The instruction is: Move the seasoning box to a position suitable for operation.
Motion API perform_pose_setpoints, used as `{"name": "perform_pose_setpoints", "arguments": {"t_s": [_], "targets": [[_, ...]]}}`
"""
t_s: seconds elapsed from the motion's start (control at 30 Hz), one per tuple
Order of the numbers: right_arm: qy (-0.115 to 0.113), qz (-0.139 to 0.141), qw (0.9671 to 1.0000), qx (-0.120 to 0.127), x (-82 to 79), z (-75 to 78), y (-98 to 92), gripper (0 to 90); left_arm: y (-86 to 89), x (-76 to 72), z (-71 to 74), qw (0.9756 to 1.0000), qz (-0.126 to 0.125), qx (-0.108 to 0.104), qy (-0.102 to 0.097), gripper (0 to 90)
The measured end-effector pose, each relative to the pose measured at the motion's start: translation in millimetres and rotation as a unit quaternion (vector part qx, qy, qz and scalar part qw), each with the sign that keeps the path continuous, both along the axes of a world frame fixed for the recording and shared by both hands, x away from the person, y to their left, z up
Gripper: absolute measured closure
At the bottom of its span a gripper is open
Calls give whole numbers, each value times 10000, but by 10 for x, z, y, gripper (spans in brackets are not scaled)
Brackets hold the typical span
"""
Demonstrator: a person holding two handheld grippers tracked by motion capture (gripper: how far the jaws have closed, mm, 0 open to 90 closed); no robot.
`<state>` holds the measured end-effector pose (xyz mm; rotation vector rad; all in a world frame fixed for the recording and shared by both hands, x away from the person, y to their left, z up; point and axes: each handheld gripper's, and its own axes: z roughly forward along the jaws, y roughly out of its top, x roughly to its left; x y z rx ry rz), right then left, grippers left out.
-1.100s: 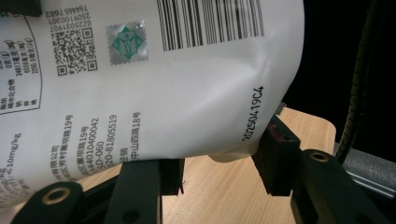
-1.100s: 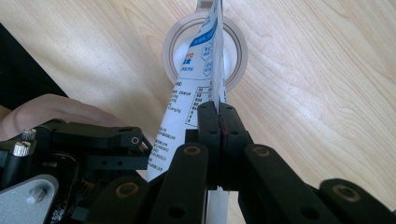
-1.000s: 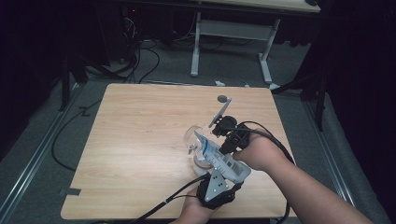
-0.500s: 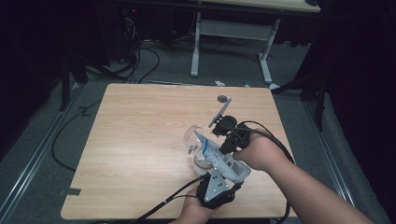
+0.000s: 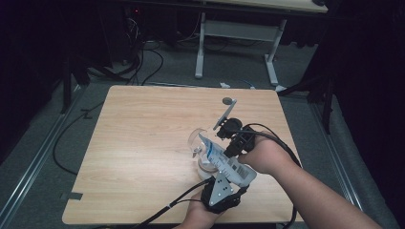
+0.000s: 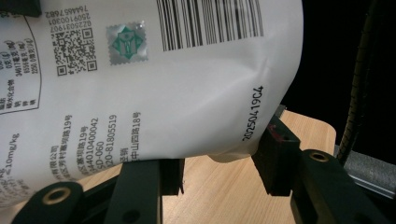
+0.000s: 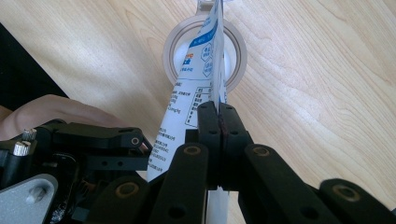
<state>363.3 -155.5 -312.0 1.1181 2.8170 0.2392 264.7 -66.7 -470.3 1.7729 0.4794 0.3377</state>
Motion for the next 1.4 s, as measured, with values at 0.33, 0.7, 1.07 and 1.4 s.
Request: {"name": "perform_pose_setpoints", "arguments": {"t_s": [0.33, 0.7, 1.07, 1.4], "targets": [[2, 17, 10000, 0, 1, -1, 2, 899, 0, -2, 0, 10000, 5, 3, -8, 582], [3, 21, 10000, -2, 6, -1, 4, 899, -2, -2, 5, 10000, 5, -19, -3, 582], [10, 24, 10000, 12, 9, 5, 13, 899, -1, -1, 10, 10000, 15, -44, -8, 582], [-13, 66, 10000, 13, 12, 11, 26, 899, 2, 1, 21, 10000, 25, -63, -19, 582]]}}
